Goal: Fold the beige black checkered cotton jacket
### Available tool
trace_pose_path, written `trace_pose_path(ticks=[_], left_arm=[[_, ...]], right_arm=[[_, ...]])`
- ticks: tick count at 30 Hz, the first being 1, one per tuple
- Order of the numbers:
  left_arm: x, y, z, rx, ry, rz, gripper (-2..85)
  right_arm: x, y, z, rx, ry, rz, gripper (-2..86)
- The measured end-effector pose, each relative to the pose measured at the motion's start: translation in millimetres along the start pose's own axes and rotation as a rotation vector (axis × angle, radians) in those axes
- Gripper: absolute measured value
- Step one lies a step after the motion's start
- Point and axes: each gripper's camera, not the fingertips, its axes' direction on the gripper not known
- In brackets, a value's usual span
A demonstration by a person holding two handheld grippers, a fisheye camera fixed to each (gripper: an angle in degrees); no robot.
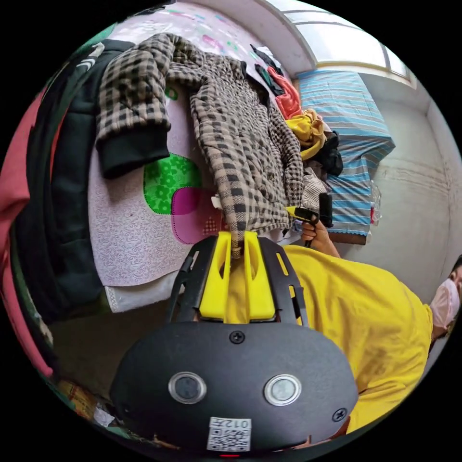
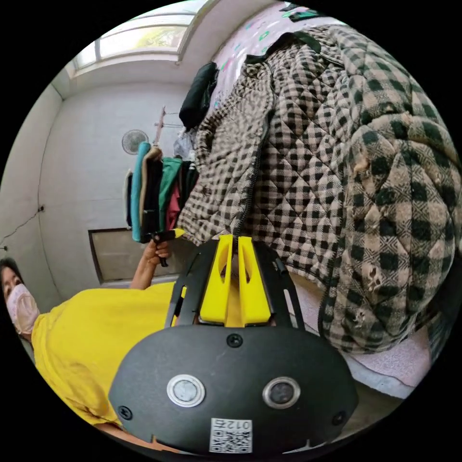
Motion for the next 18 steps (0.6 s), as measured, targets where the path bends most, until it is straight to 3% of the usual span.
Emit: trace_pose_path(ticks=[3, 7, 12, 18], left_arm=[[-36, 0, 45, -0.108, -0.072, -0.107, 3.0], [-82, 15, 68, -0.094, 0.05, -0.286, 2.1], [-83, 29, 71, -0.162, -0.074, -0.245, 1.0], [-43, 47, 26, 0.046, -0.224, -0.122, 0.6]], right_arm=[[29, -4, 45, -0.029, 0.098, 0.107, 2.2], [37, 0, 73, -0.036, 0.093, 0.155, 2.4], [11, 13, 81, -0.053, 0.151, 0.059, 3.1], [-58, 58, 65, 0.02, 0.316, -0.151, 6.3]])
